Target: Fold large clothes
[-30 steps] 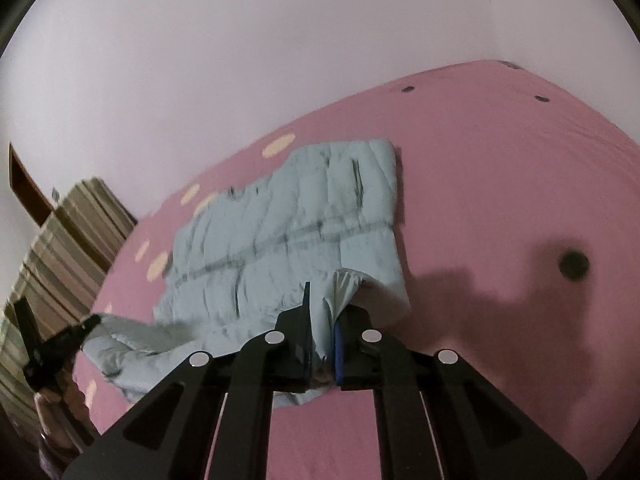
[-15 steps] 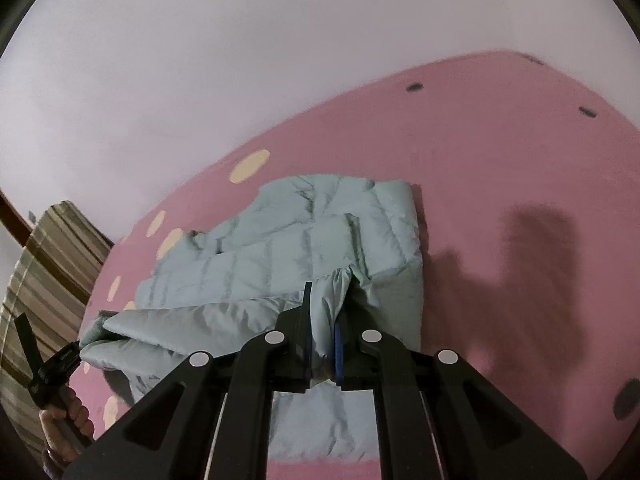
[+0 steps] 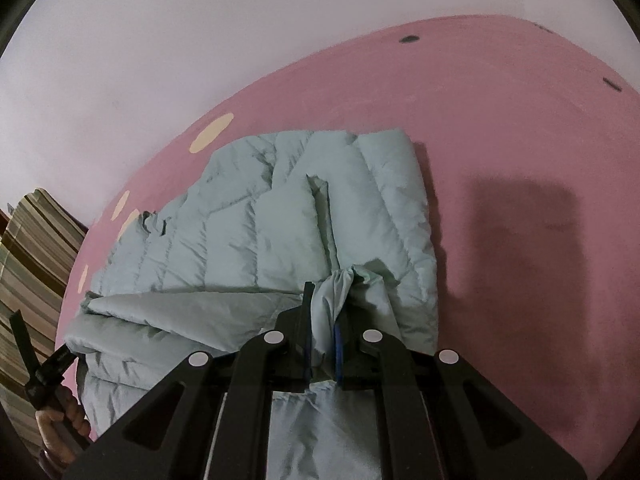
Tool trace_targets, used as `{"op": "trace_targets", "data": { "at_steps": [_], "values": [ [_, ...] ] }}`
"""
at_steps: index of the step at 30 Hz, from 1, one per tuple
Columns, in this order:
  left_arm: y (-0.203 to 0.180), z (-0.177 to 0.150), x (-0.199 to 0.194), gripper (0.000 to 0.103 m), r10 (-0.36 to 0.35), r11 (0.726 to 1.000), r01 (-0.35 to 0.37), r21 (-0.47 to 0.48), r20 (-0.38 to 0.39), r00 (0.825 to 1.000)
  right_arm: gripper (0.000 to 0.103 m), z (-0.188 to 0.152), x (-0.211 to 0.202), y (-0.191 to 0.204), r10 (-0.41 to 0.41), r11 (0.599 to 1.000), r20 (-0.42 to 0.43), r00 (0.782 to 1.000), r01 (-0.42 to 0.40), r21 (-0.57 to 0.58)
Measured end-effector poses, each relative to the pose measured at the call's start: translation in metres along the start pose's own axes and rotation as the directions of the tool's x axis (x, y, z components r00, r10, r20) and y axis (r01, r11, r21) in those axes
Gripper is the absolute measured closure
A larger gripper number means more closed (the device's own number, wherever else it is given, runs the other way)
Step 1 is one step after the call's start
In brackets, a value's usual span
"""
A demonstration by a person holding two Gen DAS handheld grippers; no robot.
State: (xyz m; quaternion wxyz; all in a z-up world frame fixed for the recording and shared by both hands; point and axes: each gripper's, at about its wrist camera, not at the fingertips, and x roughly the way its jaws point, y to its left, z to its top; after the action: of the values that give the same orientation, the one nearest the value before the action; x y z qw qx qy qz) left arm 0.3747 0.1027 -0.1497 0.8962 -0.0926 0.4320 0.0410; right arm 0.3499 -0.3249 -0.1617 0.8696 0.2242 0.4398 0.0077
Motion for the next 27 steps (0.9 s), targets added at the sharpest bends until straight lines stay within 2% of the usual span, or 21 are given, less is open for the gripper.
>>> {"op": "trace_targets", "data": {
  "at_steps": [1, 2, 3, 4, 5, 7, 9, 12, 19, 27],
  "values": [
    [0.000, 0.001, -0.004, 0.071, -0.007, 1.000, 0.007, 0.001, 0.010, 1.000, 0.094, 0.001, -0.003, -0.001, 0.002, 1.000, 0.004, 1.000, -0.002, -0.001],
    [0.001, 0.003, -0.012, 0.063, -0.017, 1.000, 0.017, -0.002, 0.026, 1.000, 0.093, 0.002, -0.009, -0.002, 0.009, 1.000, 0.010, 1.000, -0.009, -0.001],
    [0.002, 0.004, -0.017, 0.053, -0.025, 1.000, 0.026, -0.006, 0.037, 0.999, 0.088, 0.003, -0.013, -0.003, 0.015, 1.000, 0.015, 1.000, -0.015, 0.002],
    [0.003, 0.006, -0.024, 0.048, -0.040, 0.999, 0.040, -0.012, 0.052, 0.998, 0.085, 0.004, -0.019, -0.003, 0.023, 1.000, 0.022, 0.999, -0.023, 0.004],
    [0.003, 0.008, -0.029, 0.046, -0.048, 0.999, 0.049, -0.013, 0.062, 0.997, 0.079, 0.005, -0.027, -0.004, 0.032, 0.999, 0.034, 0.999, -0.033, 0.005],
    [0.007, 0.012, -0.044, 0.035, -0.048, 0.999, 0.050, -0.016, 0.093, 0.995, 0.066, 0.007, -0.038, -0.003, 0.037, 0.999, 0.056, 0.998, -0.037, 0.002],
    [0.013, 0.014, -0.058, 0.029, -0.027, 0.999, 0.031, -0.025, 0.137, 0.990, 0.047, 0.008, -0.051, -0.003, 0.030, 1.000, 0.085, 0.996, -0.031, 0.001],
    [0.025, 0.015, -0.068, 0.029, -0.018, 0.999, 0.024, -0.040, 0.150, 0.988, 0.046, 0.008, -0.070, -0.008, 0.025, 1.000, 0.123, 0.992, -0.024, -0.004],
    [0.056, 0.001, -0.063, 0.029, -0.006, 0.998, 0.012, -0.058, 0.106, 0.994, 0.046, 0.003, -0.069, -0.008, 0.015, 0.999, 0.101, 0.995, -0.010, -0.045],
    [0.039, 0.003, -0.030, 0.029, -0.054, 0.998, 0.053, 0.027, 0.041, 0.998, 0.046, 0.015, -0.033, 0.010, -0.009, 0.989, 0.067, 0.998, 0.019, -0.146]
  ]
}}
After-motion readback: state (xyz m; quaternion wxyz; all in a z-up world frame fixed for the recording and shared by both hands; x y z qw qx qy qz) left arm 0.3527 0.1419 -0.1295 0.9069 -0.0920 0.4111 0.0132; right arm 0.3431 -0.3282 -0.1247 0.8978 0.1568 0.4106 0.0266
